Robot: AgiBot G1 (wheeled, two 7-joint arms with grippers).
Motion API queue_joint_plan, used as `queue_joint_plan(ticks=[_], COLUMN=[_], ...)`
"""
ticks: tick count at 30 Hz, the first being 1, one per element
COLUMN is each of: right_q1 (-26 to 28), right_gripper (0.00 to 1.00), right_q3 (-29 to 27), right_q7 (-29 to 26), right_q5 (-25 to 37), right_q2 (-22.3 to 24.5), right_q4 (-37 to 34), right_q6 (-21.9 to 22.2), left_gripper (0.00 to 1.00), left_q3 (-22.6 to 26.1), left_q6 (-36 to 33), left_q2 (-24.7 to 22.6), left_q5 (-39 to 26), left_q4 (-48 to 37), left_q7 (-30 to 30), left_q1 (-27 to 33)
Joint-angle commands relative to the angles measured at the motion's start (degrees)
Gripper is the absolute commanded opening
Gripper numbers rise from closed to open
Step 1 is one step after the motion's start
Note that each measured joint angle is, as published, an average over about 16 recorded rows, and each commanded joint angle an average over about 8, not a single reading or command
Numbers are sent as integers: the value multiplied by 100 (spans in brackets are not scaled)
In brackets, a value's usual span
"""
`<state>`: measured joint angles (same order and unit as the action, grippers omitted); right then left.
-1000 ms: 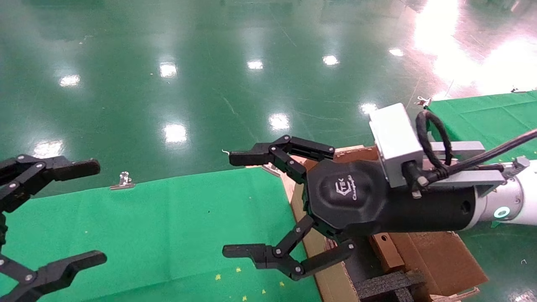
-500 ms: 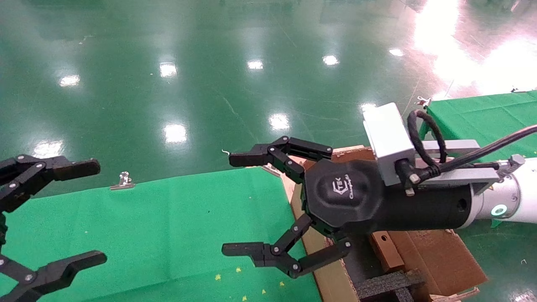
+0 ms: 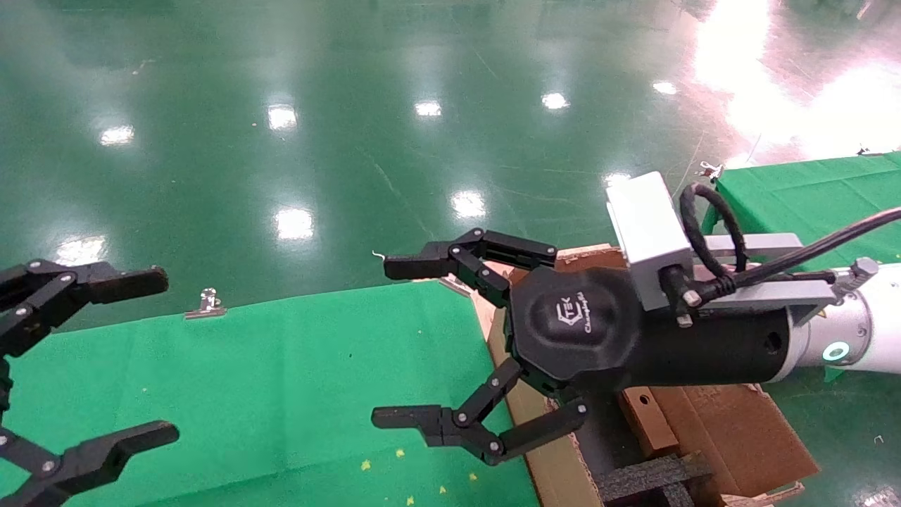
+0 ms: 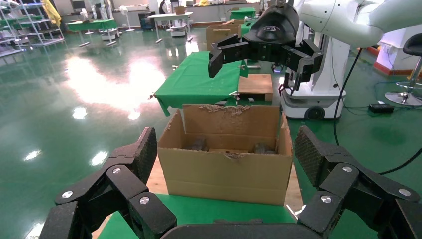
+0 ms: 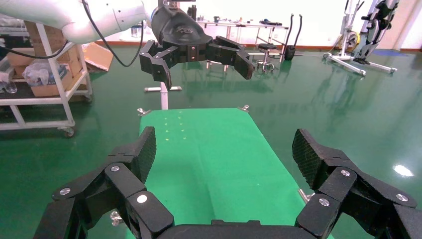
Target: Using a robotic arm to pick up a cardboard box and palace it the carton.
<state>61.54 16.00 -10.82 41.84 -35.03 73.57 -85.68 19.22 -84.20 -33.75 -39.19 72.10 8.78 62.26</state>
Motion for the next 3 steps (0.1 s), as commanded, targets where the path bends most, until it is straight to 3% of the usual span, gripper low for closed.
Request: queue_joint_plan(ticks=[1, 3], right_q1=[4, 5], right_gripper=[100, 100], right_q3=[5, 6], right_q7=[-2, -2], right_q5=[2, 2], right_q2=[1, 2], right_q4=[1, 1], right_q6=[2, 3], left_gripper=[100, 100], left_q3=[0, 0], left_q6=[0, 0], left_q2=[0, 0], left_q5=[0, 0], left_q4=[0, 0], left_q7=[0, 0], left_q1=[0, 0])
